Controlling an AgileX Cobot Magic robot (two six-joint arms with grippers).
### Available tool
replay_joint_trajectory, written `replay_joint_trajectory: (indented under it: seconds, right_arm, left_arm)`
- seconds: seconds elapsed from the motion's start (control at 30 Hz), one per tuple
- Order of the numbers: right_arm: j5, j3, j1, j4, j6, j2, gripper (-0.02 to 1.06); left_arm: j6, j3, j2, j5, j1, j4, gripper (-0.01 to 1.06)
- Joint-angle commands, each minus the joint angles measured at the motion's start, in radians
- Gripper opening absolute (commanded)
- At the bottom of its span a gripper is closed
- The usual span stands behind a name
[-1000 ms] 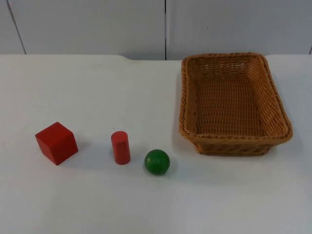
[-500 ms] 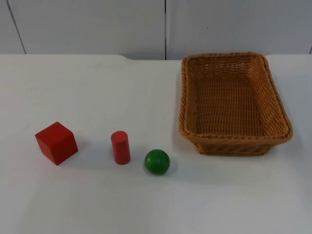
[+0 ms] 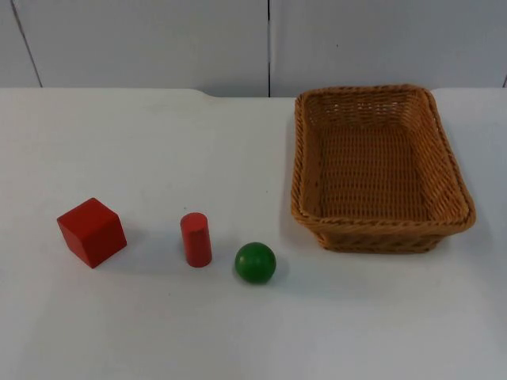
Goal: Pick up the basket with the left hand and place the object to the left of the red cylinder into the basket with the right hand.
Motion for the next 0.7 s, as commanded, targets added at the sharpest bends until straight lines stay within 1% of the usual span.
replay_joint_trajectory:
  seconds: [0.0,0.2,0.37,0.43,0.5,0.53,0.6,0.67]
  right_arm:
    - [0.003,-0.005,-0.005,0.006,-0.008,0.001,1.05]
    - [0.003,-0.005,-0.005,0.006,-0.008,0.001,1.05]
    - [0.003,-0.005,-0.005,0.006,-0.008,0.001,1.05]
    - [0.001,-0.005,-0.005,0.006,-0.008,0.001,1.05]
    - [0.003,-0.005,-0.005,0.006,-0.008,0.001,1.05]
    - [0.003,-0.005,-0.005,0.006,-0.008,0.001,1.05]
    - [0.007,-0.005,-0.005,0.006,-0.008,0.001,1.05]
    - [0.010,-0.005,-0.005,0.006,-0.008,0.001,1.05]
  left_arm:
    - [0.001,-0.006,0.003,-0.009,0.003,-0.010,1.05]
    - [0.001,-0.006,0.010,-0.009,0.003,-0.020,1.05]
    - [0.023,-0.052,0.067,-0.001,0.003,-0.039,1.05]
    - [0.060,-0.094,0.116,-0.003,0.003,-0.085,1.05]
    - [0.138,-0.156,0.198,-0.003,0.002,-0.199,1.05]
    - [0.138,-0.156,0.198,-0.003,0.002,-0.199,1.05]
    - [0.222,-0.208,0.281,-0.004,-0.001,-0.301,1.05]
    - [0.273,-0.272,0.365,-0.010,-0.033,-0.362,1.05]
